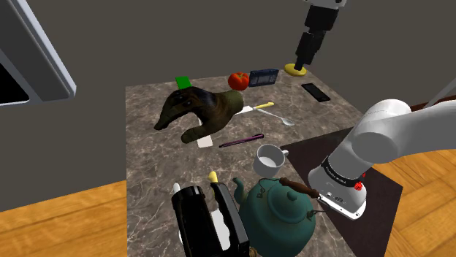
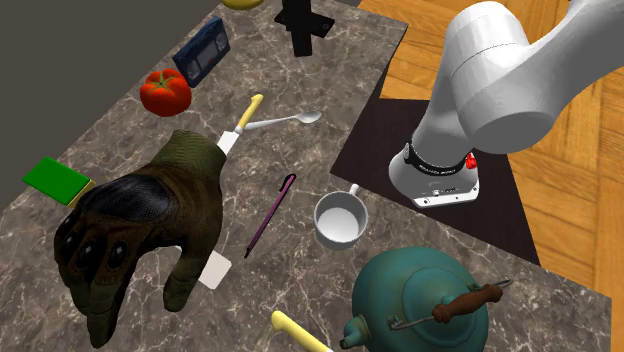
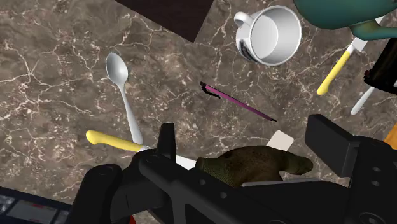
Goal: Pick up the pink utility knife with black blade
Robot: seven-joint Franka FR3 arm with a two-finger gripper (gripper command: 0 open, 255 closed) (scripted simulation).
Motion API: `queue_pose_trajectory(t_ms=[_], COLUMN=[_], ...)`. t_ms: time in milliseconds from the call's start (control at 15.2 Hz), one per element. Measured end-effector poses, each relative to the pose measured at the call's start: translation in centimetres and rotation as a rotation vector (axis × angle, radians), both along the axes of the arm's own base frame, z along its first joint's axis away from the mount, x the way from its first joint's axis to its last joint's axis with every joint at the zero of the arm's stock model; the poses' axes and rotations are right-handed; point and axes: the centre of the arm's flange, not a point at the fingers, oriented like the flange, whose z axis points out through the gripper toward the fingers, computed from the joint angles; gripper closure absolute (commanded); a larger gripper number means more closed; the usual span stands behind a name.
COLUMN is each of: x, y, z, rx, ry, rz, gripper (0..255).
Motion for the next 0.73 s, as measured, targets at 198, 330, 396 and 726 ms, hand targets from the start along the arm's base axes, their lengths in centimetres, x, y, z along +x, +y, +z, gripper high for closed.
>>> queue_pose_trajectory(t_ms=[198,330,396,726], x=[0.2,0.6,0.6,1.1], y=[0.5,1.3,1.5,3.3], z=[-1.5,-3.8,-5.0,-11.4], rx=[-0.003,-0.007,-0.009,-0.02], ry=[-0.014,-0.035,-0.047,-0.106], rz=[0.054,0.134,0.177,0.402], gripper=[0,0,0,0])
